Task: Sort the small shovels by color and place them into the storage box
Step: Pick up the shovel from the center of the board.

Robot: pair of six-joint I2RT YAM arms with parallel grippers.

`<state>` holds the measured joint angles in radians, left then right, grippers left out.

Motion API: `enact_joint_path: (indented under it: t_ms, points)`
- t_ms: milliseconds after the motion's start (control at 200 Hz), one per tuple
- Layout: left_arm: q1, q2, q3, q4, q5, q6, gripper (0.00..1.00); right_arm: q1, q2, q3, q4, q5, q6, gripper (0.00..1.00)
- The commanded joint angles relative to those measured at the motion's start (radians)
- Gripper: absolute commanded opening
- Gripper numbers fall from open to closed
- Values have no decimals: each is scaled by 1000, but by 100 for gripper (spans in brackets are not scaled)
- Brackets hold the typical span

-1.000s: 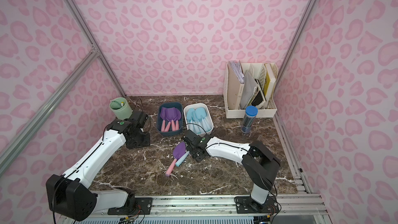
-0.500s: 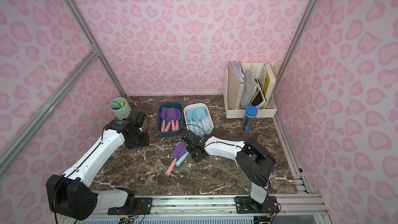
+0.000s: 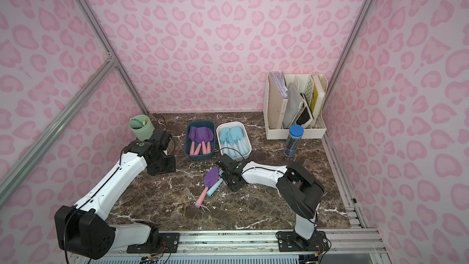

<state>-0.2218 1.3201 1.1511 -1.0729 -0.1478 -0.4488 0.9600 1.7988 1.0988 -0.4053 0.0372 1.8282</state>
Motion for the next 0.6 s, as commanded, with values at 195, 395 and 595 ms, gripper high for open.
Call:
enact_joint_path:
  t_ms: [195,395,595]
  points:
    - [4,2,4,-12,-1,2,59,3,-23,-34,13,1,14,32]
    - [3,-6,6,-18,-7,1,59,10,-33,-63,16,-4,25,29]
    - [3,-13,6,-22,-7,-1,59,18,-64,-82,-3,18,38,25]
